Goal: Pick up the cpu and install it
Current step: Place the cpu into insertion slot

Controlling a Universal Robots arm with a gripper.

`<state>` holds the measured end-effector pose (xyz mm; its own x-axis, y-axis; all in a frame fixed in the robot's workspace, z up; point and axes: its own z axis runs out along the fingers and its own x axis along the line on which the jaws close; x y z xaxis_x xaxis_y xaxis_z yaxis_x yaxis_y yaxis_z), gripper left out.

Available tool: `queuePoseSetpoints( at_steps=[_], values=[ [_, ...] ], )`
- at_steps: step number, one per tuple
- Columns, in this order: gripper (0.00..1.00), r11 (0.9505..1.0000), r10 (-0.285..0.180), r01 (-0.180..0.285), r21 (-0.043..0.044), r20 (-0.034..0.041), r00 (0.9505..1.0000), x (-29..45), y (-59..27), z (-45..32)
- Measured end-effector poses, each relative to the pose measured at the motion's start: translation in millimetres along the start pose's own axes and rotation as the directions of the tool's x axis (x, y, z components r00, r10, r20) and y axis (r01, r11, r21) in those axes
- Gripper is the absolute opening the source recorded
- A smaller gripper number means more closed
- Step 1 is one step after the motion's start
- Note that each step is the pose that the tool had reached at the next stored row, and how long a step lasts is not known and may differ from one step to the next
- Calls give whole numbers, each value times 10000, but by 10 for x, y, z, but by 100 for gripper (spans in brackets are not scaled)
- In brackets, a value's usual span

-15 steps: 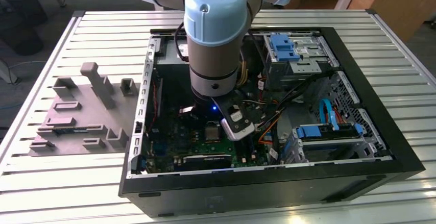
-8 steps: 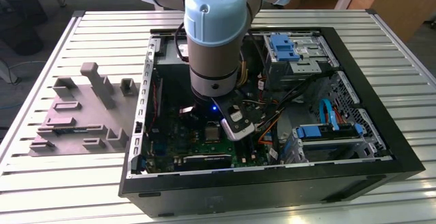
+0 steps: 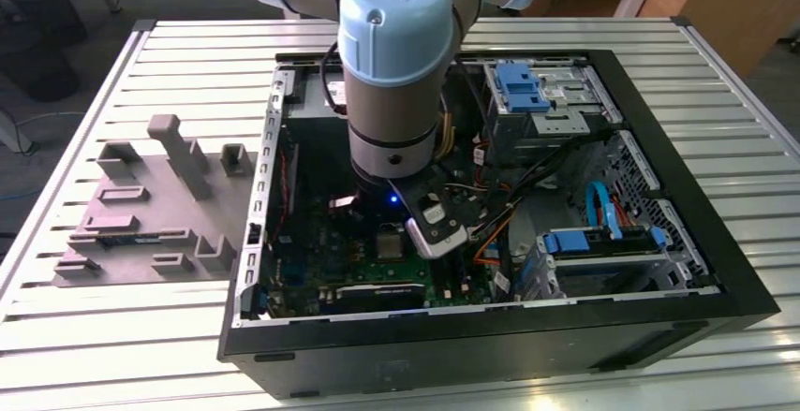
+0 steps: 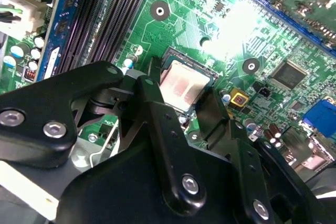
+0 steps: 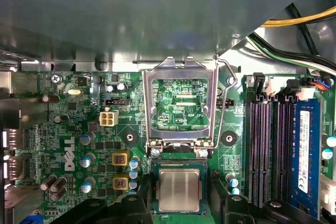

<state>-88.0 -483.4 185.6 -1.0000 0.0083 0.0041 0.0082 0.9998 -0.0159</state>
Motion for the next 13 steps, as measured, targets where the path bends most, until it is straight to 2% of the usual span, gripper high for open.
queuePoseSetpoints(
  at_steps=[4, 10, 11, 12, 13],
  values=[
    [54, 10000, 1, -1, -5, 0, 10000, 1, 0, -27],
    [54, 10000, 1, -1, 0, -8, 10000, 1, -3, -159],
    [52, 10000, 1, -1, 0, -9, 10000, 1, -4, -185],
    [46, 10000, 0, 0, 0, -10, 10000, 2, -4, -211],
    [46, 10000, 0, 0, 0, -10, 10000, 2, -4, -234]
  ],
)
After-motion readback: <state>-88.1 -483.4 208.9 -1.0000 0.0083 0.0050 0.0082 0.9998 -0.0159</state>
